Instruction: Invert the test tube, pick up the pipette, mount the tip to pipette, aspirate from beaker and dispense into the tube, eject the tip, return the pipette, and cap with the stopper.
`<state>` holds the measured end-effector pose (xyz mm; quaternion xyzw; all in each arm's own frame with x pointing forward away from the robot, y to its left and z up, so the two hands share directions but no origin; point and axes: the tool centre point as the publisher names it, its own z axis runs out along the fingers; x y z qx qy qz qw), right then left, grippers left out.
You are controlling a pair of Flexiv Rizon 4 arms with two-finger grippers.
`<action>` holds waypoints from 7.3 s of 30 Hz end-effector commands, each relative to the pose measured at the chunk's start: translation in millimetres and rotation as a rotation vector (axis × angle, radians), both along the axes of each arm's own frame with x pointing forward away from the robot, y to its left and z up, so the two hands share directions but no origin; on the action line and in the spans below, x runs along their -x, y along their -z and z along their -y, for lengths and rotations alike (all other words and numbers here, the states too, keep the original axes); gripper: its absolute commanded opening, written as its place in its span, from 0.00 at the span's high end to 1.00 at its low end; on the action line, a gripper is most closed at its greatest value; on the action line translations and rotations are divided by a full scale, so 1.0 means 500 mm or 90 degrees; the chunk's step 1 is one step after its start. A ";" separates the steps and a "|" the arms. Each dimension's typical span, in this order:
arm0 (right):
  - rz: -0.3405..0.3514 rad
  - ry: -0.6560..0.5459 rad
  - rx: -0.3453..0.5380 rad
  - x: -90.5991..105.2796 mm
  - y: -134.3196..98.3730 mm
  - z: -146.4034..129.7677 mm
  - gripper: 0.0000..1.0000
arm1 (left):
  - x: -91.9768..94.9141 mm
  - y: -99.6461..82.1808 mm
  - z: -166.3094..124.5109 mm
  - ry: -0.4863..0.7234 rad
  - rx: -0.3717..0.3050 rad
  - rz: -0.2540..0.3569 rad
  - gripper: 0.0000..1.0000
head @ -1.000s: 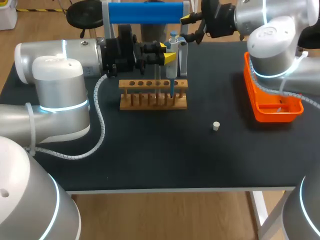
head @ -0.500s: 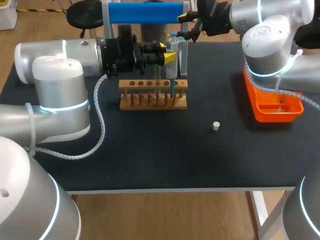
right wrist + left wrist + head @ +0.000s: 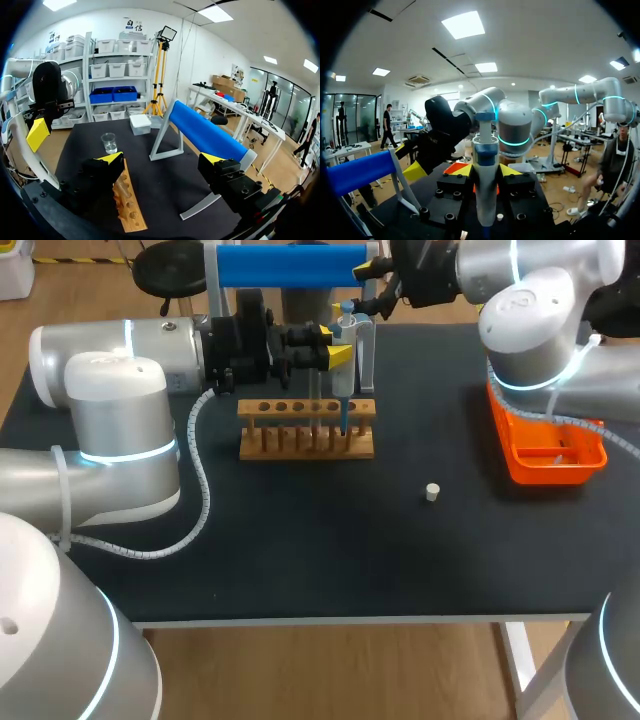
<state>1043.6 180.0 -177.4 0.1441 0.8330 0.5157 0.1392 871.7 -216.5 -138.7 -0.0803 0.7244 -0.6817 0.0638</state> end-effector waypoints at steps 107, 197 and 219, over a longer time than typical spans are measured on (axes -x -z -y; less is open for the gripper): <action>-0.003 0.011 0.010 -0.007 0.003 -0.010 0.00 | -0.296 0.020 -0.319 -0.367 -0.038 0.001 1.00; -0.003 0.011 0.010 -0.007 0.003 -0.010 0.00 | -0.557 0.058 -0.330 -0.671 -0.178 -0.125 1.00; -0.003 0.011 0.010 -0.007 0.003 -0.010 0.00 | -0.578 0.079 -0.336 -0.711 -0.211 -0.167 1.00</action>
